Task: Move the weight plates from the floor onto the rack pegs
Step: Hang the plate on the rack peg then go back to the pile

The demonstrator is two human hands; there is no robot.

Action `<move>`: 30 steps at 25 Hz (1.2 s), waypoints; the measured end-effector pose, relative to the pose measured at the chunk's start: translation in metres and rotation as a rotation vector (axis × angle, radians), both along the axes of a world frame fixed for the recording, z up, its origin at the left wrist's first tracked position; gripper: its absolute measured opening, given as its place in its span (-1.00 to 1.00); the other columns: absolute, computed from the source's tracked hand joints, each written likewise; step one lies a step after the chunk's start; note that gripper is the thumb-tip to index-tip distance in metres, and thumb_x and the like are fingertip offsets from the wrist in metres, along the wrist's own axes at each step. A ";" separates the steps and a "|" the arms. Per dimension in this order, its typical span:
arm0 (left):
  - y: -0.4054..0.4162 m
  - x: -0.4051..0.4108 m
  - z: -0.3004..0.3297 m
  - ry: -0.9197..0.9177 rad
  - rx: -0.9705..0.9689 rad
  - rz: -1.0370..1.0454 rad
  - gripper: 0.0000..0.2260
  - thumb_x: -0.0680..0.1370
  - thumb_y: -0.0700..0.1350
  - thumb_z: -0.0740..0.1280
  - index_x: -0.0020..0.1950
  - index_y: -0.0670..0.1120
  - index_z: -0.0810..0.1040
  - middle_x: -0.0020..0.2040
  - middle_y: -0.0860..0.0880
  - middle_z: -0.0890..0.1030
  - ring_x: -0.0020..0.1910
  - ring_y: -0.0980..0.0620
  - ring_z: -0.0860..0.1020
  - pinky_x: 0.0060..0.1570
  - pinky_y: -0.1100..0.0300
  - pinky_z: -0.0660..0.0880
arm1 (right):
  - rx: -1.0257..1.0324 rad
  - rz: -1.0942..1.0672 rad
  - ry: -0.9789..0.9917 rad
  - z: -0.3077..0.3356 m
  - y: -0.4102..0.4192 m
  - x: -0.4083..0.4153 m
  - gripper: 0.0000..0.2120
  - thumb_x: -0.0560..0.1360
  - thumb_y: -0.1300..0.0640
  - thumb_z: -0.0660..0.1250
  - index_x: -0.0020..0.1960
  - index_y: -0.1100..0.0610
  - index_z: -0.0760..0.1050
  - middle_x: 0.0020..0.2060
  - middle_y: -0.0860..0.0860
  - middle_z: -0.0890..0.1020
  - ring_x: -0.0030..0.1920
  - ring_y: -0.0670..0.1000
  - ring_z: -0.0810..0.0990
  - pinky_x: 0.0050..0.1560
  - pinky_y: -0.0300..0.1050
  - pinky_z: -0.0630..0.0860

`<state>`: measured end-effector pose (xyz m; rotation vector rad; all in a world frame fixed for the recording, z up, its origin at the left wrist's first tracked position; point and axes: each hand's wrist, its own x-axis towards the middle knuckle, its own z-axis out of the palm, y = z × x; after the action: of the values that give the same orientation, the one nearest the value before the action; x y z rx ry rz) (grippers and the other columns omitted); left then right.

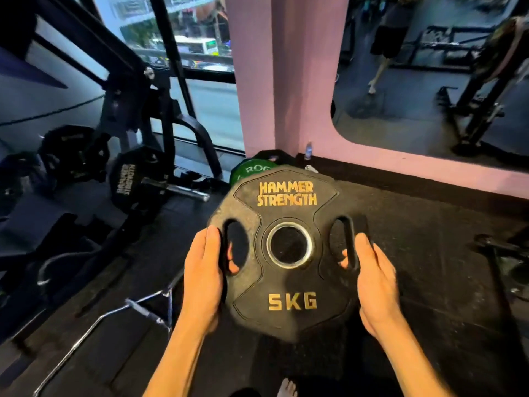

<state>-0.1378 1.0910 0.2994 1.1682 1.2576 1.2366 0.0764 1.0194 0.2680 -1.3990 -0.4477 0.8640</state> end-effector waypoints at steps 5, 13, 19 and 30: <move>0.154 0.052 -0.001 -0.062 -0.044 -0.106 -0.69 0.61 0.13 0.22 -0.18 -0.06 0.51 -0.21 -0.12 0.50 -0.23 -0.02 0.44 -0.15 -0.01 0.38 | -0.005 -0.133 -0.030 0.012 0.132 0.039 -0.66 0.58 -0.12 0.24 -0.19 0.08 0.61 -0.37 -0.01 0.65 -0.26 0.02 0.63 -0.14 0.04 0.57; 0.407 0.147 0.009 -0.234 -0.011 -0.375 -0.79 0.64 -0.02 0.22 -0.10 0.03 0.61 -0.21 0.11 0.64 -0.19 0.17 0.58 -0.16 0.20 0.50 | 0.124 -0.295 -0.027 0.025 0.343 0.104 -0.48 0.32 -0.36 0.41 -0.13 0.12 0.59 -0.16 0.15 0.63 -0.11 0.09 0.59 0.00 0.10 0.48; 0.544 0.241 0.019 -0.240 -0.044 -0.571 -0.78 0.55 0.11 0.27 -0.05 0.01 0.62 -0.07 -0.10 0.66 -0.06 -0.05 0.60 0.02 -0.05 0.53 | 0.107 -0.479 -0.105 0.031 0.453 0.179 -0.66 0.60 -0.02 0.21 -0.23 0.19 0.49 -0.48 -0.06 0.57 -0.45 -0.19 0.52 -0.43 -0.37 0.45; 0.697 0.506 0.020 -0.222 0.009 -0.848 -0.74 0.62 0.04 0.23 -0.17 -0.06 0.55 -0.34 -0.07 0.47 -0.31 0.02 0.42 -0.21 0.11 0.36 | -0.018 -0.801 -0.306 0.036 0.560 0.377 -0.60 0.63 0.00 0.16 -0.23 0.27 0.48 -0.46 -0.04 0.56 -0.47 -0.27 0.48 -0.41 -0.45 0.35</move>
<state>0.3682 1.7885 0.3189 1.3238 0.4810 0.6966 0.4534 1.5795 0.3040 -1.5541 -0.0761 0.0027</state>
